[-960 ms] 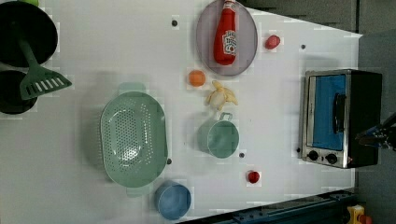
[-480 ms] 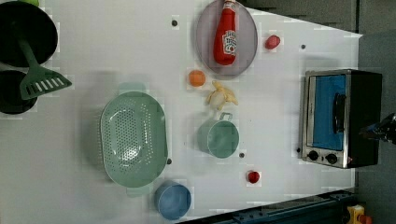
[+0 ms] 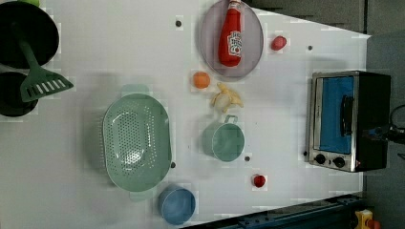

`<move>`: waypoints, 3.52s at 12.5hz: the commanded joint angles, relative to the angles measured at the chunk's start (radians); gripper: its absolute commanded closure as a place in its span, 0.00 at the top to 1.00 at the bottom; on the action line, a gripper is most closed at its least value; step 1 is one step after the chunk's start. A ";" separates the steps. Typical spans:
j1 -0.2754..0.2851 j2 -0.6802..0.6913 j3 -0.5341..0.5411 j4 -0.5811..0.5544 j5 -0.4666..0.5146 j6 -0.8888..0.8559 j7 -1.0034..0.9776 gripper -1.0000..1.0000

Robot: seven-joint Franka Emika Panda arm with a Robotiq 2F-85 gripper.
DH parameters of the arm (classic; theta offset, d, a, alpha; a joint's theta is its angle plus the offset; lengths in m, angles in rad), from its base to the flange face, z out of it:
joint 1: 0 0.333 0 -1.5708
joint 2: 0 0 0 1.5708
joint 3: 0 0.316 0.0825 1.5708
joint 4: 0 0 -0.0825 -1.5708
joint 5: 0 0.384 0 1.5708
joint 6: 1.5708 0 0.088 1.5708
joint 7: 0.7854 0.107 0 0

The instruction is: Flap open oven.

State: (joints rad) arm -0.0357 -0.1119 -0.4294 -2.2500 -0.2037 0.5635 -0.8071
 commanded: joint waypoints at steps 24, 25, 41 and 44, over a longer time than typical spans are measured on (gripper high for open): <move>0.120 0.363 0.151 -0.049 -0.349 0.306 0.316 0.17; 0.133 0.388 0.160 -0.047 -0.384 0.306 0.381 0.17; 0.305 0.501 0.169 0.123 -0.377 0.238 0.782 0.17; 0.298 0.349 0.154 0.126 -0.169 0.206 0.782 0.17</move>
State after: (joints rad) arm 0.2742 0.2842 -0.2583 -2.1387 -0.3560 0.7783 -0.0878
